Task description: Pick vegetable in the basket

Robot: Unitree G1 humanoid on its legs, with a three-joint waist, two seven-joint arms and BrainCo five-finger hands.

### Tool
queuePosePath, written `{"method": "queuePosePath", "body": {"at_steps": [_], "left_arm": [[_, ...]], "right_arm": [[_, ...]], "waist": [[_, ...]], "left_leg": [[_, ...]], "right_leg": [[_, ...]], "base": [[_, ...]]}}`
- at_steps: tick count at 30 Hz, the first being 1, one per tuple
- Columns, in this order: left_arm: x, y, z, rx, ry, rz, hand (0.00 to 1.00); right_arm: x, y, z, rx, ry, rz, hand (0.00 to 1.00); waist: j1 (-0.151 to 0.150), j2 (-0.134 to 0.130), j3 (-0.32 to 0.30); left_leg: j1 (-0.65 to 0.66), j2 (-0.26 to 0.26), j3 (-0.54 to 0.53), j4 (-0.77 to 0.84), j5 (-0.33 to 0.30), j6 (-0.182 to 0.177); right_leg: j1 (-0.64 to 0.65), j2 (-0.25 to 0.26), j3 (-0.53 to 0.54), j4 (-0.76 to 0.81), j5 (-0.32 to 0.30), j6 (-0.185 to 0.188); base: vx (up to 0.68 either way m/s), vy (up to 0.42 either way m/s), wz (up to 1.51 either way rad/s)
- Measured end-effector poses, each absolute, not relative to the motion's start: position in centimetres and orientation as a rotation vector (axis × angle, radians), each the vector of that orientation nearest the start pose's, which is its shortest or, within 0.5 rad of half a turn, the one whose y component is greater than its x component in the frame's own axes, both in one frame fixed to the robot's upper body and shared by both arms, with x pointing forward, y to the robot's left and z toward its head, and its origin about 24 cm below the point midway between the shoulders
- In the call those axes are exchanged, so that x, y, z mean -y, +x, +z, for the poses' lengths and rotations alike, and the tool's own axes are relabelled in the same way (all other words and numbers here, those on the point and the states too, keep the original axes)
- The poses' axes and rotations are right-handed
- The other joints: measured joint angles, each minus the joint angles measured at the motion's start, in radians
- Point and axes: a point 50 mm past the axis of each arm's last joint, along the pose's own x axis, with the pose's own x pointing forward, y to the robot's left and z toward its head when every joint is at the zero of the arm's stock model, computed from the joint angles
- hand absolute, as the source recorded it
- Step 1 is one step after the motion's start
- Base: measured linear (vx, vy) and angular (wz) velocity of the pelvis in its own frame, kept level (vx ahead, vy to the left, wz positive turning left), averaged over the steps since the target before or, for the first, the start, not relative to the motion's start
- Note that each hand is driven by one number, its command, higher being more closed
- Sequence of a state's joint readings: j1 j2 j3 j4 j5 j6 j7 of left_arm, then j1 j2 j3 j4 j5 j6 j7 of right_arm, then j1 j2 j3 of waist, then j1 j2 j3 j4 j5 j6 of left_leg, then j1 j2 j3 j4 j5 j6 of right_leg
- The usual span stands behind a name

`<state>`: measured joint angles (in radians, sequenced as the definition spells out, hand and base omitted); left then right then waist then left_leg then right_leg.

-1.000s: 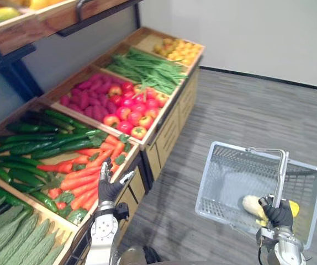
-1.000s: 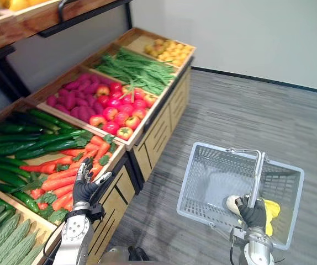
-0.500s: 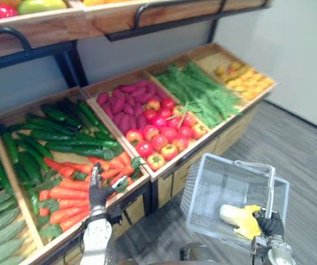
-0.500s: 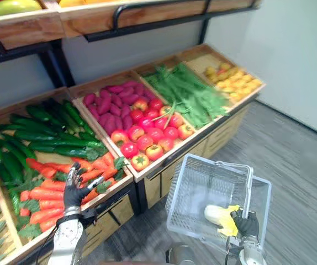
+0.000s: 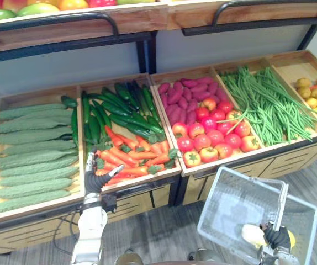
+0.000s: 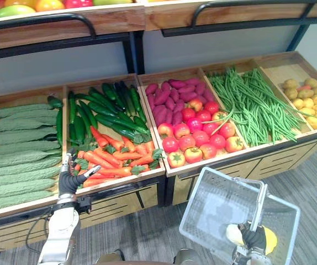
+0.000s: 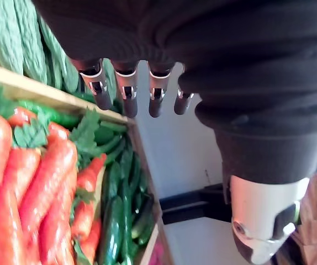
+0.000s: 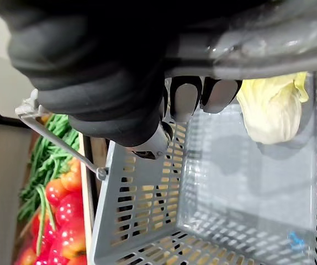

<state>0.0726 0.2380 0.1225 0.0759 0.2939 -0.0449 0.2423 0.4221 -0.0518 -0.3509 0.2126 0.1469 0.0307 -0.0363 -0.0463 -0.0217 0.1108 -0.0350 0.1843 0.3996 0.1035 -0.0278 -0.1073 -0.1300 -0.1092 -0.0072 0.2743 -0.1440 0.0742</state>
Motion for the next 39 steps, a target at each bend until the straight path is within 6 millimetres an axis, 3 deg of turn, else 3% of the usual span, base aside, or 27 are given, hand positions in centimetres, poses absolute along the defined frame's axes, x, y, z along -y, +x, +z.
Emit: {"method": "queuePosePath", "body": {"at_steps": [4, 11, 18, 27, 32, 33, 39], "left_arm": [[-24.3, 25.3, 4.2, -0.012, 0.687, 0.303, 0.00], [-24.0, 27.6, 3.9, -0.034, 0.961, 0.172, 0.00], [-23.2, 29.6, 4.5, -0.014, 1.207, 0.044, 0.00], [-22.1, 31.2, 5.1, 0.034, 1.391, -0.071, 0.00], [-22.5, 31.9, 5.4, 0.021, 1.449, -0.088, 0.00], [-22.5, 32.0, 5.5, 0.024, 1.451, -0.089, 1.00], [-22.6, 32.9, 6.6, 0.044, 1.482, -0.069, 1.00]], "right_arm": [[26.6, 10.3, -6.9, -0.585, 0.049, -0.525, 1.00], [27.4, 11.5, -6.1, -0.537, 0.013, -0.499, 1.00], [28.0, 12.3, -5.4, -0.504, -0.020, -0.484, 1.00], [27.9, 13.8, -3.8, -0.417, -0.051, -0.432, 1.00], [27.6, 14.8, -2.9, -0.363, -0.061, -0.393, 1.00], [27.5, 14.8, -2.9, -0.361, -0.061, -0.389, 1.00], [27.2, 15.4, -2.1, -0.321, -0.065, -0.372, 1.00]], "waist": [[-0.014, -0.002, 0.000], [-0.052, -0.004, 0.006], [-0.053, -0.010, 0.051], [-0.054, -0.005, 0.109], [-0.057, -0.005, 0.128], [-0.057, -0.005, 0.128], [-0.054, -0.004, 0.135]], "left_leg": [[-0.004, -0.014, 0.009, -0.035, 0.023, 0.001], [-0.008, -0.016, 0.036, -0.056, 0.024, 0.000], [-0.033, -0.014, 0.060, -0.051, 0.024, 0.000], [-0.090, -0.009, 0.065, -0.022, 0.024, 0.000], [-0.104, -0.006, 0.069, -0.018, 0.024, 0.000], [-0.106, -0.005, 0.070, -0.018, 0.024, 0.000], [-0.117, -0.006, 0.073, -0.017, 0.024, 0.000]], "right_leg": [[-0.026, 0.002, 0.010, 0.000, 0.001, -0.001], [-0.058, 0.009, 0.044, 0.003, 0.002, -0.002], [-0.099, 0.017, 0.076, 0.003, 0.019, -0.013], [-0.149, 0.019, 0.093, 0.002, 0.035, -0.006], [-0.158, 0.020, 0.097, -0.014, 0.049, -0.007], [-0.159, 0.021, 0.097, -0.018, 0.051, -0.006], [-0.173, 0.020, 0.101, -0.018, 0.054, -0.005]], "base": [[0.06, 0.010, -0.06], [0.05, -0.002, -0.12], [-0.01, -0.002, -0.11], [-0.01, -0.005, -0.04], [0.00, -0.004, -0.01], [0.01, -0.008, -0.04], [0.00, -0.004, -0.01]]}}
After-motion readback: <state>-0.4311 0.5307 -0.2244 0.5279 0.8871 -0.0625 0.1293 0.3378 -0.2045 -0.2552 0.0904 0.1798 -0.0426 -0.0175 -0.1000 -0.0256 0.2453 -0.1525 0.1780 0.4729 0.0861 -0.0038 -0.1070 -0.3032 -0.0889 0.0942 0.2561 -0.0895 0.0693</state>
